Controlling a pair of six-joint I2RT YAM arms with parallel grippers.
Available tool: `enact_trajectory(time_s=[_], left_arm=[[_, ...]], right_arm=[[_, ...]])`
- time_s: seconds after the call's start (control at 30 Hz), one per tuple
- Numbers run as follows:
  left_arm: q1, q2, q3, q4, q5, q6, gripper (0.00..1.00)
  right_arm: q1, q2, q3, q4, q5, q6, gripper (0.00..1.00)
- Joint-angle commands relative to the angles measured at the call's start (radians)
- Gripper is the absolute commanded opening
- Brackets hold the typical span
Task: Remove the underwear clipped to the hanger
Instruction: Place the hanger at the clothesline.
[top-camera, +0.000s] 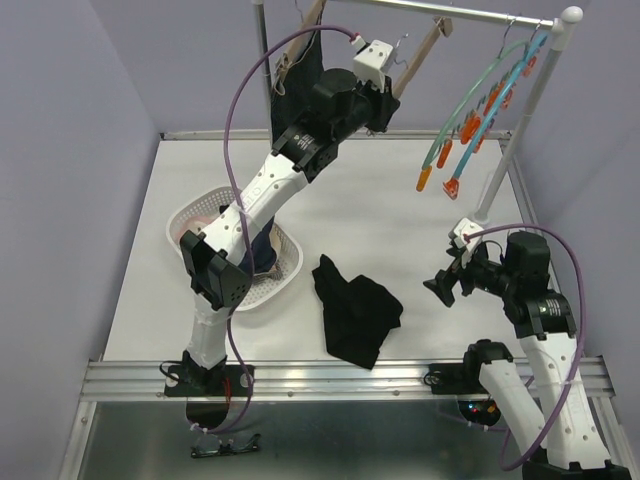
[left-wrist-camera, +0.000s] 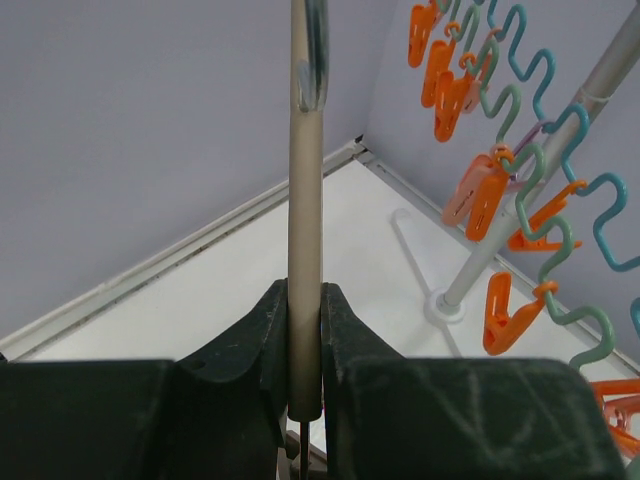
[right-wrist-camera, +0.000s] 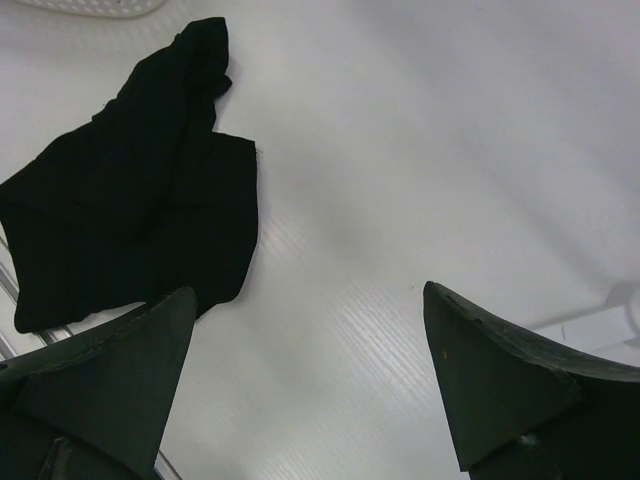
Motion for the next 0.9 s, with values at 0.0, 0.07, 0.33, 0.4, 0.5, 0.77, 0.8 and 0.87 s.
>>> enact_trajectory(time_s=[0.0, 0.07, 0.33, 0.4, 0.5, 0.77, 0.8, 0.87], left_arm=[[0.005, -0.029, 0.082, 0.183, 0.019, -0.029, 0.0], [0.005, -0.025, 0.093, 0.195, 0.02, -0.037, 0.0], [0.022, 0.02, 0.127, 0.259, -0.015, -0.068, 0.0], [0.027, 0.038, 0.137, 0.278, -0.017, -0.074, 0.0], [0.03, 0.064, 0.176, 0.305, -0.033, -0.08, 0.0], [0.038, 0.113, 0.211, 0.413, -0.108, -0.083, 0.0], [0.039, 0.123, 0.222, 0.417, -0.113, -0.083, 0.0], [0.042, 0.14, 0.243, 0.421, -0.121, -0.085, 0.0]], right_arm=[[-0.005, -0.015, -0.012, 0.055, -0.025, -0.011, 1.0], [-0.006, -0.017, -0.015, 0.055, -0.023, -0.011, 1.0], [-0.005, -0.015, -0.016, 0.053, -0.037, -0.011, 1.0], [-0.005, -0.017, -0.018, 0.053, -0.037, -0.01, 1.0], [-0.006, -0.017, -0.018, 0.053, -0.037, -0.01, 1.0], [-0.005, -0.015, -0.018, 0.053, -0.04, -0.007, 1.0], [-0.006, -0.015, -0.018, 0.053, -0.04, -0.007, 1.0], [-0.005, -0.015, -0.018, 0.053, -0.039, -0.007, 1.0]])
